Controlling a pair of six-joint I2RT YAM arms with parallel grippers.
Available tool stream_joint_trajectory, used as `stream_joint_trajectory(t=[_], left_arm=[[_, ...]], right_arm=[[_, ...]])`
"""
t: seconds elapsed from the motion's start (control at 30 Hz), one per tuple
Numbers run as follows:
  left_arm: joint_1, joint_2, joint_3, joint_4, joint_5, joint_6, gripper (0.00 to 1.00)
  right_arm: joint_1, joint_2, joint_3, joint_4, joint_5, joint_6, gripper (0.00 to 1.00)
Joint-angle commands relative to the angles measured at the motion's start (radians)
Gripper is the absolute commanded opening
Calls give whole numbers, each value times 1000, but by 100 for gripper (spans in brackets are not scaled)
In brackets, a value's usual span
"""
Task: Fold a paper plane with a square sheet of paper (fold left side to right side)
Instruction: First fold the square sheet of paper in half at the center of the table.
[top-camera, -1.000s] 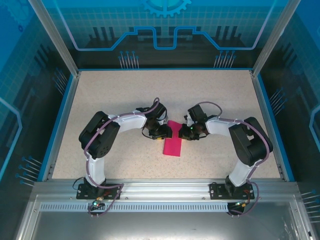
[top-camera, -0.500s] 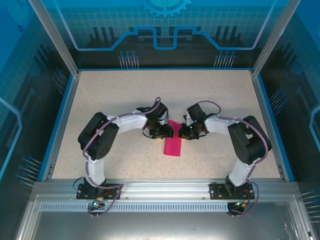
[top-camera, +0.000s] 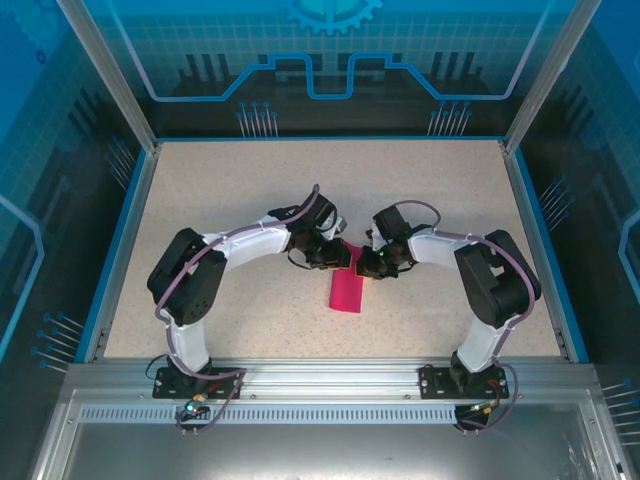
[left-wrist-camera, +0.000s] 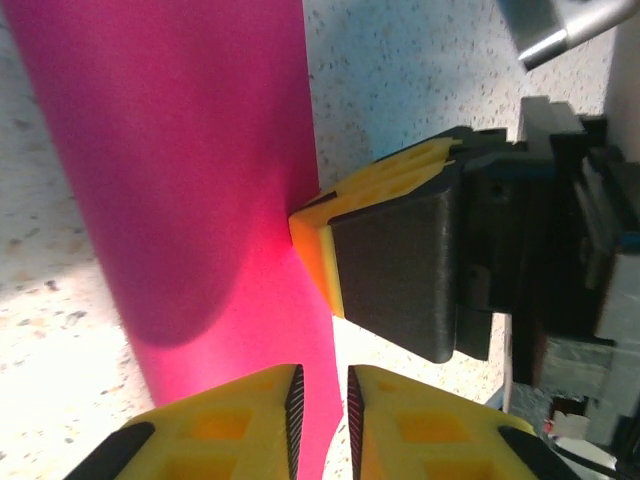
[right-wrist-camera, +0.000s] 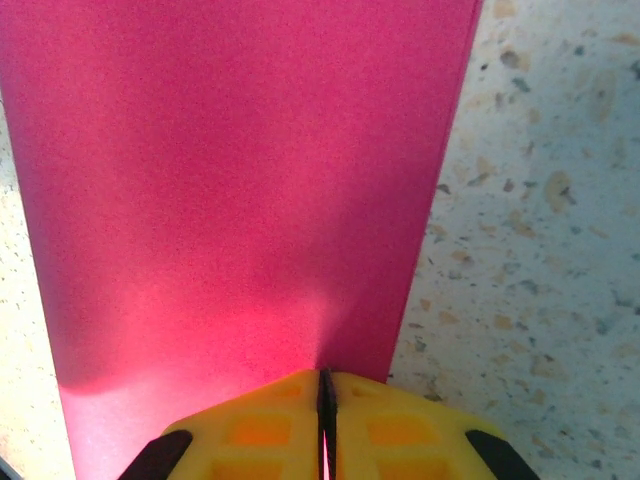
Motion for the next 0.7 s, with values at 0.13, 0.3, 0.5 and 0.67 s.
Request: stream_joint_trajectory(t=[0.13,0.3,0.5,0.67], left_arm=[[-8,90,27,-37,18,-2,21],[-3,115,8,-59,-36,15,19],[20,119,-45,-47,-55,23,18],[48,93,-92,-35,-51,32,18]], right_arm=[[21,54,-2,-92,66,-25,11],[21,58,3,-108,75,-34,11],[21,59,4,-120,87,-44,11],[21,59,4,-129,100,-48,10]])
